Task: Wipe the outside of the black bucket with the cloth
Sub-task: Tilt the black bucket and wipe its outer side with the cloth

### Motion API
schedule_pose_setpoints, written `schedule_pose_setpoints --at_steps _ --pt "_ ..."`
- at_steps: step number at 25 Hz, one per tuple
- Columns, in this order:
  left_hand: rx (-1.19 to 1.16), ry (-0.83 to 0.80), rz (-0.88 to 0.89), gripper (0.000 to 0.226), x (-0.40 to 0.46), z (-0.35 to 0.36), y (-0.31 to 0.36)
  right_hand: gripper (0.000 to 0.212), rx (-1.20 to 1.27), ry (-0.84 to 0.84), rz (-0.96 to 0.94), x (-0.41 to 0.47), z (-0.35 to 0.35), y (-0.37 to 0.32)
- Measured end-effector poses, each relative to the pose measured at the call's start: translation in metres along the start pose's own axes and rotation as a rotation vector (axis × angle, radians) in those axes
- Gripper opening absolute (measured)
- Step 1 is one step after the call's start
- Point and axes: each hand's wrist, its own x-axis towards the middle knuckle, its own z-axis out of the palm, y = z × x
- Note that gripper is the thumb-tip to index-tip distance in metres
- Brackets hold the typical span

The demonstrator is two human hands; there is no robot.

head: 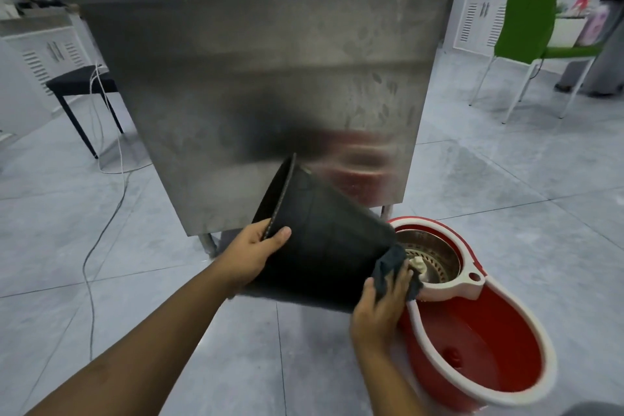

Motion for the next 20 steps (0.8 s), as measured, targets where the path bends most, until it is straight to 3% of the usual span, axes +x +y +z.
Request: schedule_pose_setpoints --at_steps 3,5,7,9,14,17,20 --pt "0.014 -0.061 0.033 0.019 0.003 0.008 0.001 0.076 -0.199 -0.151 -0.361 -0.045 0.024 -0.022" --pt "0.063 -0.08 0.043 0.02 0.001 0.01 0.003 0.074 -0.206 -0.276 -0.484 -0.048 0.033 -0.045" --pt "0.068 -0.1 0.058 0.019 -0.001 0.006 0.001 0.068 -0.255 -0.283 -0.598 -0.017 0.035 -0.068" --pt "0.046 -0.098 0.067 0.02 -0.005 0.0 0.001 0.06 -0.244 -0.243 -0.552 0.022 0.032 -0.078" --pt "0.031 -0.026 0.077 0.021 -0.004 -0.011 0.0 0.066 -0.153 -0.098 -0.132 0.033 0.012 -0.019" --pt "0.052 0.002 0.054 0.021 0.0 -0.006 -0.003 0.079 -0.175 -0.165 -0.198 -0.025 0.027 -0.025" --pt "0.087 -0.012 0.076 0.019 0.0 0.006 -0.003 0.069 -0.204 -0.317 -0.438 -0.03 0.043 -0.067"
